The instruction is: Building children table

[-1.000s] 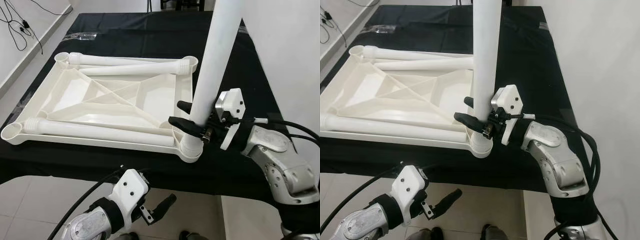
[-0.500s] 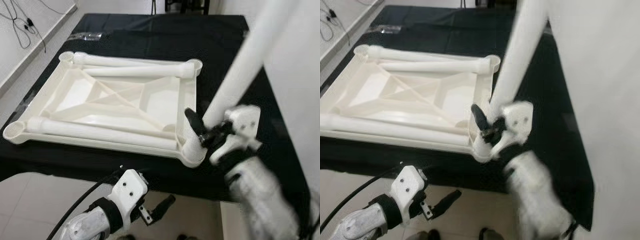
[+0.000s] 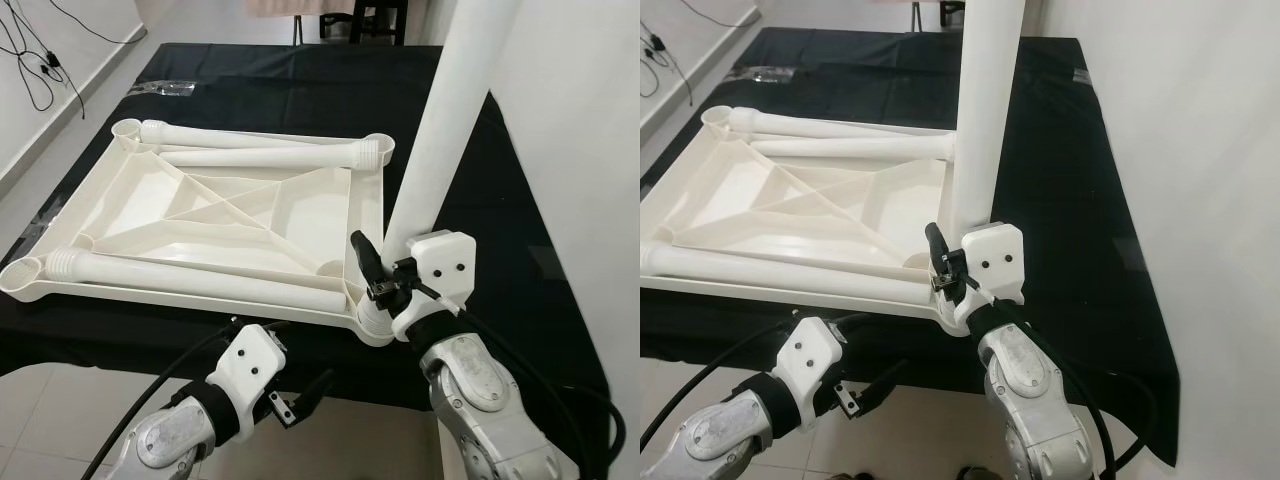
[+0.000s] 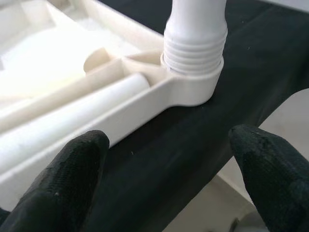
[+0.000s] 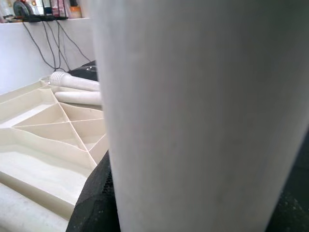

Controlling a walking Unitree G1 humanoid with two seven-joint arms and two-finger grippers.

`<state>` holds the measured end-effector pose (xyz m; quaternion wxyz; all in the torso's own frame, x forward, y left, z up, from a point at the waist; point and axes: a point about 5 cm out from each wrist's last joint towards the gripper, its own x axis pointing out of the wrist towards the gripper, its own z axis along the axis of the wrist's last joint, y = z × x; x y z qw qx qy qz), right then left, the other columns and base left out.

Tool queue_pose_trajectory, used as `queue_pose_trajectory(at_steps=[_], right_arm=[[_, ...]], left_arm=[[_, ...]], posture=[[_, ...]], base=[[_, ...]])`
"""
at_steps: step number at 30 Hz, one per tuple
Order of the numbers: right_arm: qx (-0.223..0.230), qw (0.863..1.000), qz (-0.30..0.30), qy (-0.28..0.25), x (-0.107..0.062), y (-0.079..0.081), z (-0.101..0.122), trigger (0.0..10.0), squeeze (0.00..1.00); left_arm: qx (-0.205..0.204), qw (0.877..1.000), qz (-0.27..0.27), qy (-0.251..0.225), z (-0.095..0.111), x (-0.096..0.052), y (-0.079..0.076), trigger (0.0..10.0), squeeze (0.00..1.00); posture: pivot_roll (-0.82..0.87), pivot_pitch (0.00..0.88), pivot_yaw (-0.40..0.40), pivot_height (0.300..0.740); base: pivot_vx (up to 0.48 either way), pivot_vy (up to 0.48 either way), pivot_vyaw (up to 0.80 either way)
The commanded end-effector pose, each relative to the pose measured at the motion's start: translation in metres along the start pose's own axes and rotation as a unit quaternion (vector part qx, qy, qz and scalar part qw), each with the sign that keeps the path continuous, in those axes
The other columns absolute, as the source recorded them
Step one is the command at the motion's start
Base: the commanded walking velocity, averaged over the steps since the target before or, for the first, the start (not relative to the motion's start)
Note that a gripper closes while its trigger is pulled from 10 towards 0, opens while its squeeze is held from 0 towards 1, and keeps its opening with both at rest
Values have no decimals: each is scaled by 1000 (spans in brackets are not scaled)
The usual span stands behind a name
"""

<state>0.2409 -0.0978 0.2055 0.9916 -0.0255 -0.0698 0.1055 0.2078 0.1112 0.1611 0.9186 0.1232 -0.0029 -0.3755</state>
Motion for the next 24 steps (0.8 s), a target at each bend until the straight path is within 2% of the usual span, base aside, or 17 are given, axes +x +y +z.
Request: queue_pose_trajectory(at_steps=[1,2,5,6,7,9,10,12,14,15,16,17,20,21,22,23,24], right_arm=[[-6,990,-16,139,-5,1,-53,10000,0],[-6,990,-16,139,-5,1,-53,10000,0],[-6,990,-14,139,-2,2,-55,10000,0],[-6,990,-13,140,0,3,-56,10000,0],[-6,990,-13,140,0,3,-56,10000,0],[-5,990,-11,141,3,4,-59,10000,0],[-5,990,-11,141,3,4,-59,10000,0],[-5,990,-10,141,5,6,-60,10000,0],[-5,990,-10,141,5,6,-60,10000,0],[-5,990,-9,140,7,7,-61,10000,0],[-5,990,-9,140,7,7,-61,10000,0],[-5,990,-9,139,8,8,-61,10000,0],[-5,990,-8,138,10,9,-61,10000,0],[-5,991,-7,136,11,10,-62,10000,0],[-5,991,-7,136,11,10,-62,10000,0],[-6,991,-6,133,13,11,-62,10000,0],[-6,991,-6,133,13,11,-62,10000,0]], left_arm=[[8,1000,16,-15,6,0,13,10000,0],[8,1000,16,-15,6,0,13,10000,0],[14,998,36,-40,21,1,33,10000,0],[4,997,30,-73,38,2,46,10000,1000],[4,997,30,-73,38,2,46,10000,1000],[-16,989,-19,-145,77,2,61,10000,1000],[-16,989,-19,-145,77,2,61,10000,1000],[-20,976,-92,-196,111,3,69,10000,1000],[-20,976,-92,-196,111,3,69,10000,1000],[-22,968,-130,-216,126,4,72,10000,1000],[-22,968,-130,-216,126,4,72,10000,1000],[-25,957,-177,-230,141,8,74,10000,1000],[-30,945,-229,-232,151,13,74,10000,1000],[-34,937,-261,-231,159,23,77,10000,1000],[-34,937,-261,-231,159,23,77,10000,1000],[-39,933,-279,-223,165,37,81,10000,1000],[-39,933,-279,-223,165,37,81,10000,1000]], posture=[[48,159,3,740],[48,159,3,740],[48,142,10,740],[51,134,8,740],[51,134,8,740],[48,126,12,740],[48,126,12,740],[50,119,13,740],[50,119,13,740],[50,116,16,740],[50,116,16,740],[50,113,23,740],[45,110,28,740],[39,107,34,740],[39,107,34,740],[32,105,39,740],[32,105,39,740]], base=[[0,0,0],[0,0,0],[0,0,0],[0,0,0],[0,0,0],[0,0,0],[0,0,0],[0,0,0],[0,0,0],[0,0,0],[0,0,0],[0,0,0],[0,0,0],[0,0,0],[0,0,0],[0,0,0],[0,0,0]])
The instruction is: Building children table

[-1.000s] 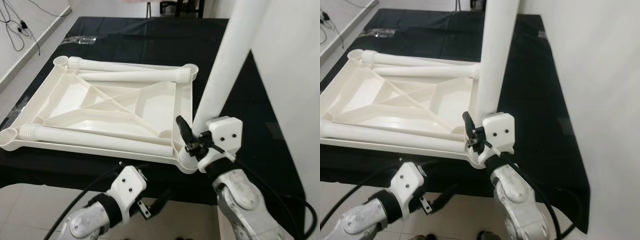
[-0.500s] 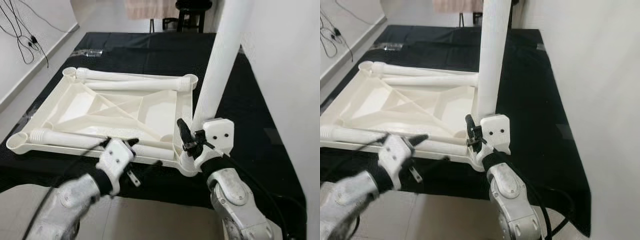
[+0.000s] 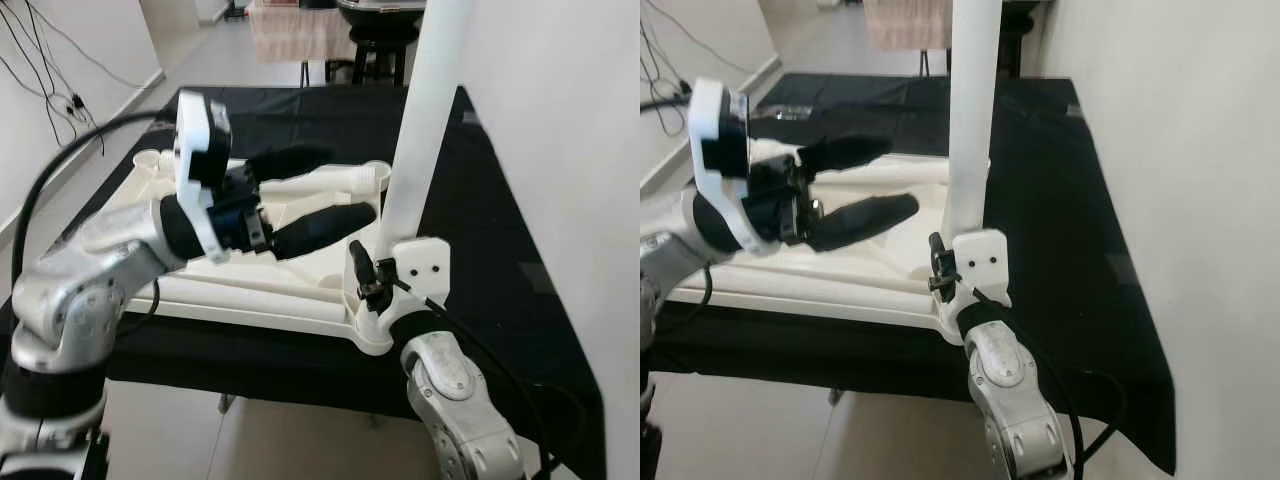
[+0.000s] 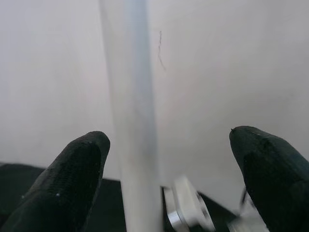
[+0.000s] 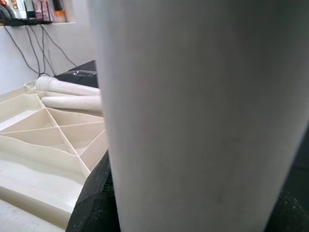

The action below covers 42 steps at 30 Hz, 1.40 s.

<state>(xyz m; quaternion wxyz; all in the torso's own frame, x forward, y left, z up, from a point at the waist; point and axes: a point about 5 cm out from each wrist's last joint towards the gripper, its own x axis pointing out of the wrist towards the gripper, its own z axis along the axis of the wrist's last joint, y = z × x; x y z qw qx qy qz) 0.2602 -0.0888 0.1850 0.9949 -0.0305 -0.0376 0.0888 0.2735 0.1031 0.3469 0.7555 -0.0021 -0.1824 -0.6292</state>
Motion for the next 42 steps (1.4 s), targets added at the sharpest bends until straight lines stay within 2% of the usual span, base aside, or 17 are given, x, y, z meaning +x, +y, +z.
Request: queue_pose_trajectory(at_steps=[1,2,3,4,9,12,13,17,18,19,20,31,32,33,38,41,42], right_arm=[[-5,995,10,97,-2,6,-39,10000,0],[-5,995,12,94,-1,7,-38,10000,0],[-5,995,12,94,-1,7,-38,10000,0],[-6,996,15,91,0,9,-38,10000,0],[-6,996,17,88,1,11,-38,10000,0],[-6,996,18,86,1,12,-37,10000,0],[-5,996,19,84,2,13,-37,10000,0],[-5,996,20,83,2,14,-37,10000,0],[-6,996,21,82,2,14,-37,10000,0],[-6,996,21,81,2,14,-37,10000,0],[-6,997,21,80,2,14,-37,10000,0],[-8,997,22,77,2,13,-36,10000,0],[-9,997,45,66,4,16,-32,10000,0],[-10,996,58,59,5,17,-30,10000,1000],[-23,993,114,27,9,20,-20,10000,1000],[-42,989,142,7,23,1,-7,10000,1000],[-42,989,142,7,23,1,-7,10000,1000]], left_arm=[[-22,999,-6,25,-11,7,9,10000,1000],[-27,999,-23,31,-12,14,14,10000,569],[-27,999,-23,31,-12,14,14,10000,569],[-32,998,-33,38,-13,20,18,10000,0],[-38,997,-44,45,-15,29,24,10000,0],[-36,996,-51,59,-21,44,30,10000,0],[-32,995,-58,68,-24,55,33,10000,0],[-26,995,-59,77,-26,62,36,10000,0],[-19,995,-57,83,-27,65,38,4941,0],[-15,995,-56,85,-28,67,39,4431,0],[-10,994,-58,89,-29,69,40,0,0],[-5,994,-63,93,-31,69,38,0,0],[0,994,-66,82,-27,67,32,0,0],[1,995,-68,78,-25,67,30,0,0],[6,995,-71,76,-25,63,26,0,0],[9,995,-61,74,-25,59,26,0,0],[9,995,-61,74,-25,59,26,0,0]], posture=[[29,106,43,740],[26,104,46,740],[26,104,46,740],[18,106,53,740],[14,106,54,740],[8,111,61,740],[8,114,63,740],[8,113,64,740],[9,114,65,740],[9,115,65,740],[6,115,65,740],[7,115,62,740],[5,117,54,740],[5,117,54,740],[4,114,50,740],[5,108,42,740],[5,108,42,740]], base=[[0,0,0],[0,0,0],[0,0,0],[0,0,0],[0,0,0],[0,0,0],[0,0,0],[0,0,0],[0,0,0],[0,0,0],[0,0,0],[0,0,0],[0,0,0],[0,0,0],[0,0,0],[0,0,0],[0,0,0]])
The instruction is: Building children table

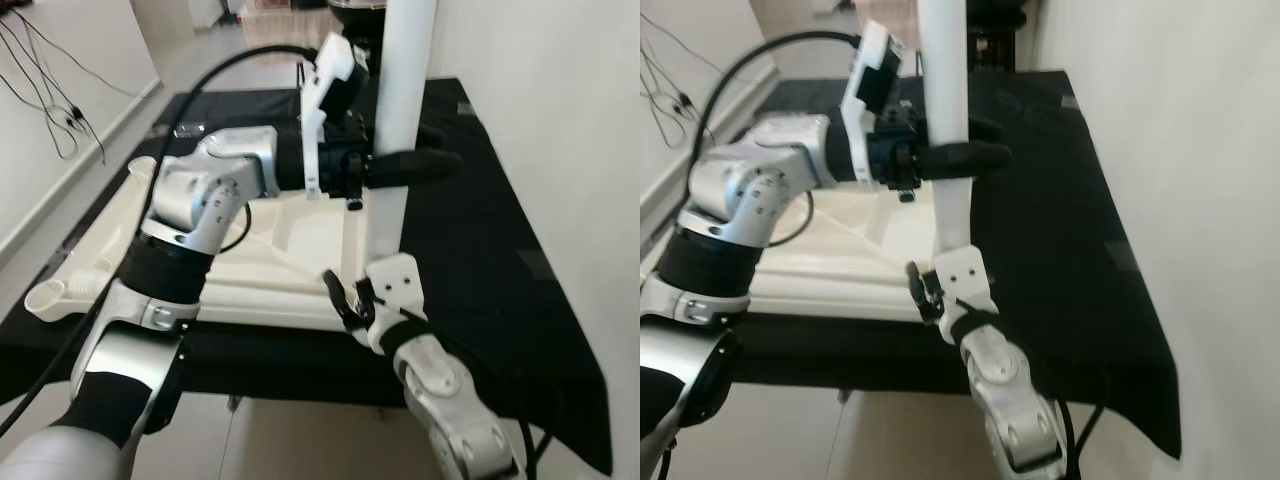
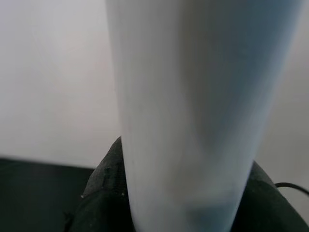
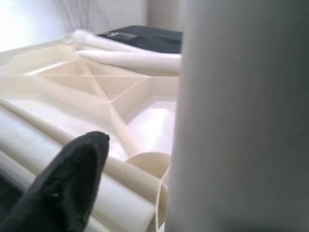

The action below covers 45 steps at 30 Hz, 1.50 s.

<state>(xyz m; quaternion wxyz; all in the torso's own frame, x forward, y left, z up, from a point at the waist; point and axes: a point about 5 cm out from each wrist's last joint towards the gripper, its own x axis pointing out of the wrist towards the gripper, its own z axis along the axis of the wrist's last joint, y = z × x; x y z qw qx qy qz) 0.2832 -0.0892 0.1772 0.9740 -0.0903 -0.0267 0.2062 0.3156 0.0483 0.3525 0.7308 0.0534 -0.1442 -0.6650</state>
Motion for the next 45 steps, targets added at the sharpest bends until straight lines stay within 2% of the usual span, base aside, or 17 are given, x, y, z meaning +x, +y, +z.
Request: queue_pose_trajectory(at_steps=[1,6,7,8,13,19,20,22,23,25,26,38,39,42,43,44,45], right_arm=[[12,1000,21,-7,2,4,3,10000,1000],[5,999,43,-15,9,-14,12,10000,1000],[7,998,56,-26,14,-27,21,10000,239],[4,996,76,-38,20,-46,33,10000,0],[-1,989,135,-58,27,-77,58,10000,0],[16,972,227,-59,31,-81,68,9608,0],[19,969,239,-55,33,-81,67,7294,0],[21,968,245,-52,34,-81,67,7294,0],[25,966,253,-52,35,-80,67,1686,0],[28,964,260,-53,36,-80,68,1686,0],[40,961,270,-55,37,-80,69,0,0],[29,939,340,-49,41,-82,69,0,0],[28,932,358,-51,40,-79,70,2118,0],[26,925,374,-51,39,-77,70,3804,0],[24,921,385,-49,39,-76,70,10000,0],[29,921,387,-43,39,-75,69,10000,0],[44,919,391,-24,39,-75,66,10000,294]], left_arm=[[-2,1000,-9,14,-6,1,-4,0,0],[-2,1000,-3,9,-6,0,-3,0,0],[-2,1000,-2,8,-6,1,-4,0,0],[-2,1000,-1,5,-5,1,-4,0,0],[-3,1000,2,-1,-4,1,-6,0,0],[-6,1000,10,-9,-3,2,-8,0,0],[-7,1000,14,-12,-3,2,-8,0,0],[-9,1000,17,-14,-3,2,-7,0,0],[-10,1000,22,-18,-4,2,-7,0,0],[-11,999,24,-20,-4,2,-6,0,0],[-11,999,27,-22,-4,2,-5,0,0],[-4,993,-66,-93,31,-16,-5,0,0],[-12,988,-113,-107,42,-21,-8,0,0],[-18,981,-156,-115,52,-26,-11,0,0],[-14,975,-187,-116,58,-30,-14,0,0],[-9,973,-205,-107,60,-32,-16,0,0],[-1,972,-215,-95,61,-32,-15,0,0]], posture=[[5,108,42,740],[4,105,38,740],[4,103,35,740],[4,101,34,740],[-1,99,35,740],[-6,101,29,740],[-6,102,28,740],[-6,103,28,740],[-3,105,23,740],[-2,106,22,740],[-3,110,20,740],[-6,111,12,740],[-9,116,11,740],[-11,118,13,740],[-11,118,11,740],[-11,120,10,740],[-11,123,10,740]], base=[[0,0,0],[0,0,0],[0,0,0],[0,0,0],[0,0,0],[0,0,0],[0,0,0],[0,0,0],[0,0,0],[0,0,0],[0,0,0],[0,0,0],[0,0,0],[0,0,0],[0,0,0],[0,0,0],[0,0,0]])
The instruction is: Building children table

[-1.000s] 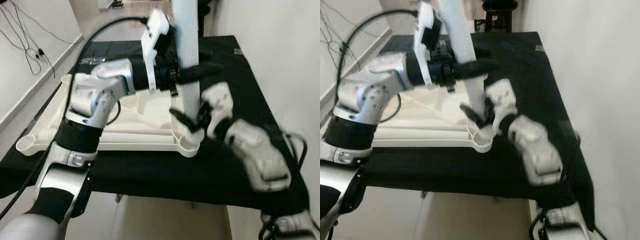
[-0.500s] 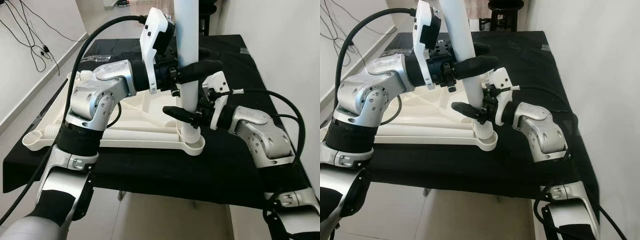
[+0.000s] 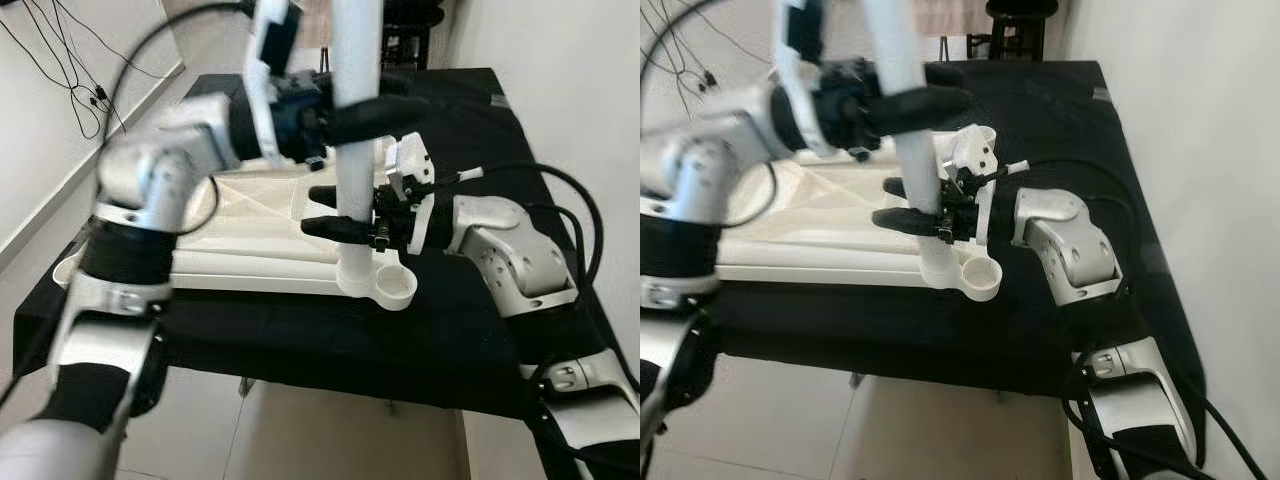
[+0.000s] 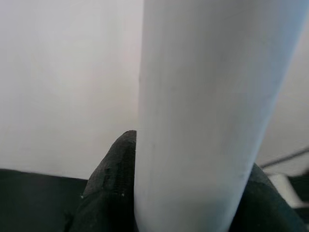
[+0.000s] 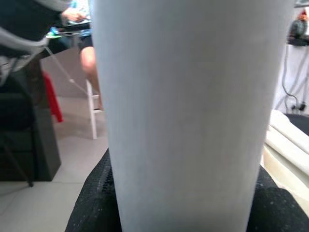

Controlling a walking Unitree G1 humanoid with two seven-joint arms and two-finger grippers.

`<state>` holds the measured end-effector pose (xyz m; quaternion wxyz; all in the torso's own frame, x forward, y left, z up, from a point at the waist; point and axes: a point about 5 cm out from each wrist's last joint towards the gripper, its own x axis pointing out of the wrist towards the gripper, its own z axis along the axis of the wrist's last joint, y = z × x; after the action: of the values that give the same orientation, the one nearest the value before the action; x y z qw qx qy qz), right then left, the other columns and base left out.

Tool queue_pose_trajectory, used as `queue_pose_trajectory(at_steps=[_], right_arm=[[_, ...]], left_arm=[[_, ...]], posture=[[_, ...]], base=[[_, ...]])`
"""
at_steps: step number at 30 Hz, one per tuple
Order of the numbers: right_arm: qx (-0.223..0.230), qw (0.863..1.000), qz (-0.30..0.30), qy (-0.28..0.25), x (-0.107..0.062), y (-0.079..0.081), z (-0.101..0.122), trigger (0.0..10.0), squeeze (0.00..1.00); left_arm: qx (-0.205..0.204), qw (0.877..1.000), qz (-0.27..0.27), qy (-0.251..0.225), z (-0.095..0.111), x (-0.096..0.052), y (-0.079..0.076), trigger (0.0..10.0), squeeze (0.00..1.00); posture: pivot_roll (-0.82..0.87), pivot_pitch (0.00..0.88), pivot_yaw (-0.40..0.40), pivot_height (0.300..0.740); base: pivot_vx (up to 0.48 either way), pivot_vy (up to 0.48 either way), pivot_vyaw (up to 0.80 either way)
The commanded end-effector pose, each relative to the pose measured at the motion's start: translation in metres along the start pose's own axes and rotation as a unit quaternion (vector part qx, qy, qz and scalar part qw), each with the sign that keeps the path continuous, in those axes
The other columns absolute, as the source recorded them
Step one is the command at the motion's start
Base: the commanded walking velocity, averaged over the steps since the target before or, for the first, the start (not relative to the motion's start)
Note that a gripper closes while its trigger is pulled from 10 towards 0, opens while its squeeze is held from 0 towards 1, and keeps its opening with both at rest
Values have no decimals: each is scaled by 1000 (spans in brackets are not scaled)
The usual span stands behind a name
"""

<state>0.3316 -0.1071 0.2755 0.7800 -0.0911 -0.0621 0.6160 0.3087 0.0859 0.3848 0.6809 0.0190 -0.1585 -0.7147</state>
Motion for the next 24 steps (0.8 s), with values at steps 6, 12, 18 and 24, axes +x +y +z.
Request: queue_pose_trajectory(at_steps=[6,12,18,24], right_arm=[[99,994,-30,38,-15,-4,-27,10000,1000],[106,994,-21,30,-8,2,-29,10000,0],[86,996,-15,-21,-5,4,-19,0,0],[66,996,-12,-54,-7,3,-6,0,0]], left_arm=[[21,985,-167,-38,29,14,-9,0,0],[22,984,-169,-48,32,18,0,0,0],[12,983,-174,-57,27,17,3,0,0],[4,982,-182,-59,17,14,0,0,0]], posture=[[-17,125,11,740],[-19,128,10,740],[-15,131,13,740],[-18,129,13,740]], base=[[0,0,0],[0,0,0],[0,0,0],[0,0,0]])
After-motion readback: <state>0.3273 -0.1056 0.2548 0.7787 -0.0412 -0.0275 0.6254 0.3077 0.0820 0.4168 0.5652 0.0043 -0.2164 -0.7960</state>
